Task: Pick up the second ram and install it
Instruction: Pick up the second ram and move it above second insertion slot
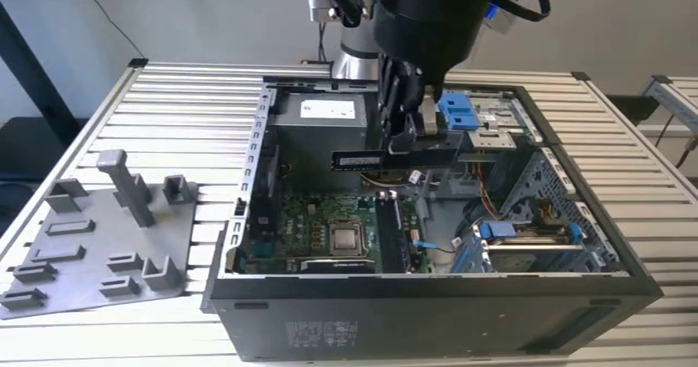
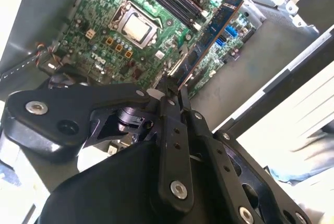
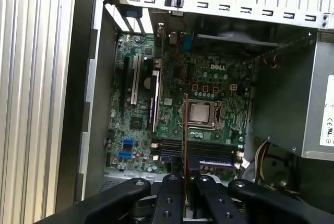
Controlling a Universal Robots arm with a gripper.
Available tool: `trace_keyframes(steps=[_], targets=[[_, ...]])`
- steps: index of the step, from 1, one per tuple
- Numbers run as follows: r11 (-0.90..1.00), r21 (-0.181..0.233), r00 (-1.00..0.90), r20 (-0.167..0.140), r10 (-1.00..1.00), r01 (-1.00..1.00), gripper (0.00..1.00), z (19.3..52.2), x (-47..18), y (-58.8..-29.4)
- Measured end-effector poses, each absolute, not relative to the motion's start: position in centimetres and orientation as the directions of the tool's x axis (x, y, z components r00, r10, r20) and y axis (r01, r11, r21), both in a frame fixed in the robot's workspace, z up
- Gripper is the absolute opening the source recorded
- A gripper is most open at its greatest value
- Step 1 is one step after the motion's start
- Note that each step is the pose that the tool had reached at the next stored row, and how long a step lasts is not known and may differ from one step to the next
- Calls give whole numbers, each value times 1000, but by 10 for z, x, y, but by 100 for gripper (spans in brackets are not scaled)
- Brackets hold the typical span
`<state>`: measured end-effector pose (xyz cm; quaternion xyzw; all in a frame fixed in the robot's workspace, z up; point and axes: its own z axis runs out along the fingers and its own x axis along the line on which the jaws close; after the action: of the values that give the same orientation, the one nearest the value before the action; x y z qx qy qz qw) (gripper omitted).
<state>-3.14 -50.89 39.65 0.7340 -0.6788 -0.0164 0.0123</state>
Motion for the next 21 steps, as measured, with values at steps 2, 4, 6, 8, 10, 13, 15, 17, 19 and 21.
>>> trace_keyframes(steps=[2,4,6,8,10,13,15,17,19,21], targets=[[-73,40,73,-8,-997,-997,14,396,-27,-509],[-62,40,62,-7,-998,-997,14,396,-25,-509],[-48,40,47,-7,-999,-998,14,396,-24,-509],[-37,40,36,-7,-999,-999,14,396,-23,-508],[-36,40,36,-7,-999,-999,14,396,-23,-508],[-36,40,36,-7,-999,-999,14,396,-20,-508],[-36,40,36,-7,-999,-999,14,396,-17,-508],[-36,40,36,-7,-999,-999,14,396,-16,-508],[-36,40,36,-7,-999,-999,14,396,-16,-508],[-36,40,36,-7,-999,-999,14,396,-16,-508]])
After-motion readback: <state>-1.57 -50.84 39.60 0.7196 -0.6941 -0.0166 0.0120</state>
